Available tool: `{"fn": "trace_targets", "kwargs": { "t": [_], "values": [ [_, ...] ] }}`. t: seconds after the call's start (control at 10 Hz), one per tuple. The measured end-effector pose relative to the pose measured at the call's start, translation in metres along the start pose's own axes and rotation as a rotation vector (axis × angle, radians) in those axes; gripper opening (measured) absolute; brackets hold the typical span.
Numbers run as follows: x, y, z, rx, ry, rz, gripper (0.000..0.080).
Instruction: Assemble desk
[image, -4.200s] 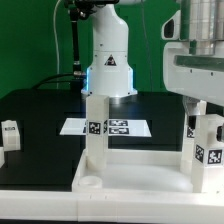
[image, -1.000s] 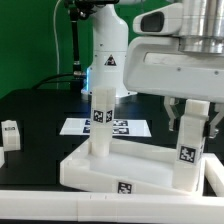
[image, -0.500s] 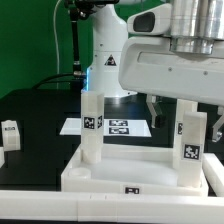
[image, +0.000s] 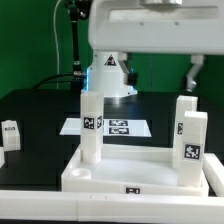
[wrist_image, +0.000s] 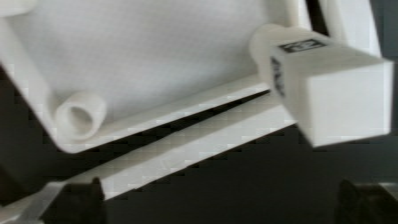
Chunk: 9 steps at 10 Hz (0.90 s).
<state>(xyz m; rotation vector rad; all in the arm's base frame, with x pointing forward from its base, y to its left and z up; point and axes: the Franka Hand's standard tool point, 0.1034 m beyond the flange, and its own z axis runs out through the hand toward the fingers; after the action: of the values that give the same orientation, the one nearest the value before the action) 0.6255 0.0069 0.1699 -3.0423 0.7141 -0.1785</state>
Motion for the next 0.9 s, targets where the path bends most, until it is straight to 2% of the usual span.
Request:
{"fn": "trace_targets", "kwargs": {
  "t": [0.1, 0.2, 0.4, 0.7, 0.8, 0.9],
  "values": [
    [0.006, 0.022, 0.001, -0.007, 0.008, -0.040, 0.0649],
    [0.011, 0.035, 0.007, -0.015, 0.014, -0.042, 0.0649],
    [0.009, 0.028, 0.008, -0.014, 0.014, -0.044, 0.0649],
    [0.009, 0.031, 0.009, -0.018, 0.016, -0.072, 0.0649],
    [0.009, 0.051, 0.017, -0.038, 0.037, -0.258, 0.0649],
    [0.008, 0.088, 0.028, -0.058, 0.040, -0.372, 0.0649]
  ]
}}
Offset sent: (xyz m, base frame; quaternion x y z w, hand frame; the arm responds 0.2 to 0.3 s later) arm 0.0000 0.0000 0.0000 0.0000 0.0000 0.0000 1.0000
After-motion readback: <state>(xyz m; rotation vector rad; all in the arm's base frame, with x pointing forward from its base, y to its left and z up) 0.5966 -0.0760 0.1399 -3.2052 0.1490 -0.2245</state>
